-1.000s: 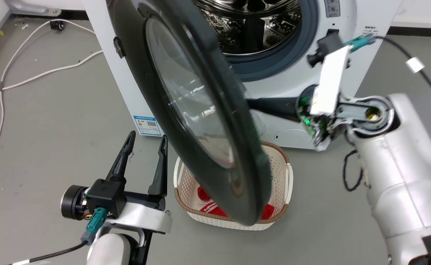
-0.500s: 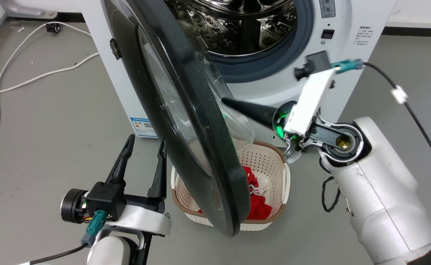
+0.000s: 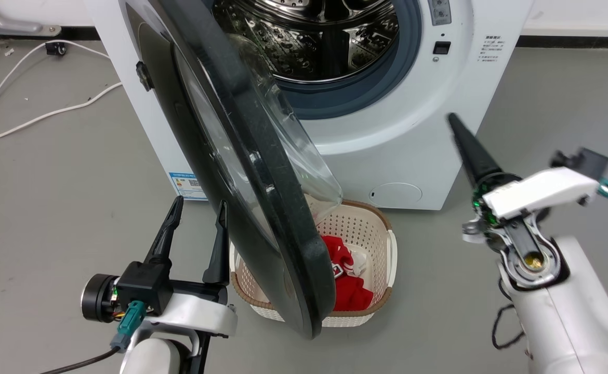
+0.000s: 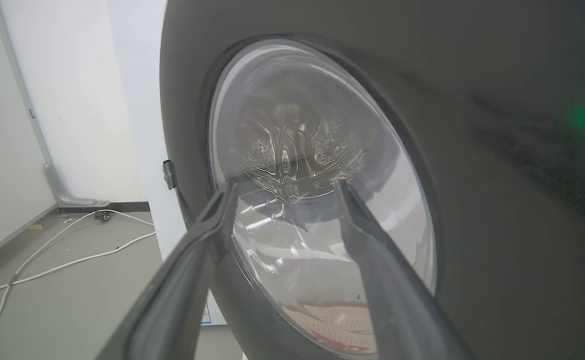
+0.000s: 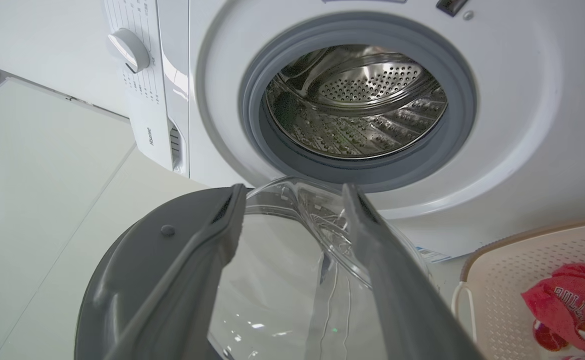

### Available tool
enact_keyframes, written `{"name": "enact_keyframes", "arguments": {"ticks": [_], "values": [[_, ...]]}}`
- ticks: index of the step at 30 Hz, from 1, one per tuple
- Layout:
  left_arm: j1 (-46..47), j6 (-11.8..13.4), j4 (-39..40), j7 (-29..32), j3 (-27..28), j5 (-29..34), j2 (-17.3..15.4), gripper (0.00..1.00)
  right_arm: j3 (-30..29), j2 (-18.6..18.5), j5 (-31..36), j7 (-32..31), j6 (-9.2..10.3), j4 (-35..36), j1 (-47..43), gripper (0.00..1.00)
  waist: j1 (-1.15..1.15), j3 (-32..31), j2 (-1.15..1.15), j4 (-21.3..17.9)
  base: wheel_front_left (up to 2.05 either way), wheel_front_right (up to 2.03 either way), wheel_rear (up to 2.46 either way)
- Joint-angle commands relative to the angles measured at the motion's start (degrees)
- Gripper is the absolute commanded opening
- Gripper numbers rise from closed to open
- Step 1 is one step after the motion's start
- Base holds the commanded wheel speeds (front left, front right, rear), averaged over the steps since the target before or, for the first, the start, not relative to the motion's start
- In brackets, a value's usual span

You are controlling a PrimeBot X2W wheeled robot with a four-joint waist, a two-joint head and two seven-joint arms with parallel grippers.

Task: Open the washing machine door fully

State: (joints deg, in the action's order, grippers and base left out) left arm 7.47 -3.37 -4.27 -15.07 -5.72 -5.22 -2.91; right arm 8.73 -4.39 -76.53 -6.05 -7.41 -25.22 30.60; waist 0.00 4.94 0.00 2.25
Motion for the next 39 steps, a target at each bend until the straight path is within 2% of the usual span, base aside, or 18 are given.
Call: {"name": "enact_keyframes", "arguments": {"ticks": [1, 7, 10, 13, 18, 22, 24, 27, 29, 39], "values": [[-0.4, 0.2, -0.1, -0.2, 0.1, 0.1, 0.1, 1.0, -0.7, -0.4, 1.0, 2.1, -0.14, 0.6, -1.7, 1.0, 0.0, -0.2, 0.0, -0.1, 0.0, 0.0, 0.0], [-1.1, 0.3, -0.5, -0.2, 0.1, 0.0, 0.0, 1.0, -2.4, -3.4, 13.7, 16.0, -0.14, 2.7, -8.0, 1.0, 0.0, -1.1, 0.0, -0.1, 0.0, 0.0, 0.0], [-1.2, 0.2, -0.6, -0.2, 0.2, 0.2, 0.0, 1.0, -4.3, -4.1, 21.5, 19.8, -0.14, 4.0, -10.5, 1.0, 0.0, -1.5, 0.0, -0.2, 0.0, 0.0, 0.0], [-1.4, 0.2, -0.7, -0.2, 0.3, 0.3, 0.0, 1.0, -8.5, -4.0, 32.3, 21.1, -0.14, 7.1, -12.9, 1.0, 0.0, -1.9, 0.0, -0.2, 0.0, 0.0, 0.0], [-1.9, 0.3, -0.7, -0.2, 0.4, 0.4, 0.0, 1.0, -15.8, -0.2, 52.0, 21.2, -0.07, 18.7, -18.0, 1.0, 0.0, -2.4, 0.0, -0.2, 0.0, 0.0, 0.0], [-2.3, 0.4, -0.7, -0.2, 0.6, 0.6, 0.0, 1.0, -15.2, 1.2, 63.7, 21.2, -0.07, 26.4, -22.6, 1.0, 0.0, -2.9, 0.0, -0.3, 0.0, 0.0, 0.0], [-2.3, 0.3, -0.7, -0.2, 0.6, 0.7, 0.0, 1.0, -14.3, 1.5, 67.6, 21.2, -0.07, 28.2, -24.9, 1.0, 0.0, -2.9, 0.0, -0.3, 0.0, 0.0, 0.0], [-2.2, 0.2, -0.5, -0.2, 0.9, 0.9, 0.0, 1.0, -12.1, 1.6, 70.3, 21.2, -0.07, 29.0, -27.7, 1.0, 0.0, -2.9, 0.0, -0.4, 0.0, 0.0, 0.0], [-2.0, 0.1, -0.4, -0.2, 1.0, 1.0, 0.0, 1.0, -11.0, 1.6, 69.9, 21.1, -0.06, 28.3, -29.1, 1.0, 0.0, -2.7, 0.0, -0.4, 0.0, 0.0, 0.0], [-1.9, -0.1, -0.6, -0.2, 1.2, 1.3, 0.0, 1.0, -11.7, 1.5, 70.2, 21.2, -0.07, 22.9, -28.3, 1.0, 0.0, -2.5, 0.0, -0.6, 0.0, 0.0, 0.0]]}}
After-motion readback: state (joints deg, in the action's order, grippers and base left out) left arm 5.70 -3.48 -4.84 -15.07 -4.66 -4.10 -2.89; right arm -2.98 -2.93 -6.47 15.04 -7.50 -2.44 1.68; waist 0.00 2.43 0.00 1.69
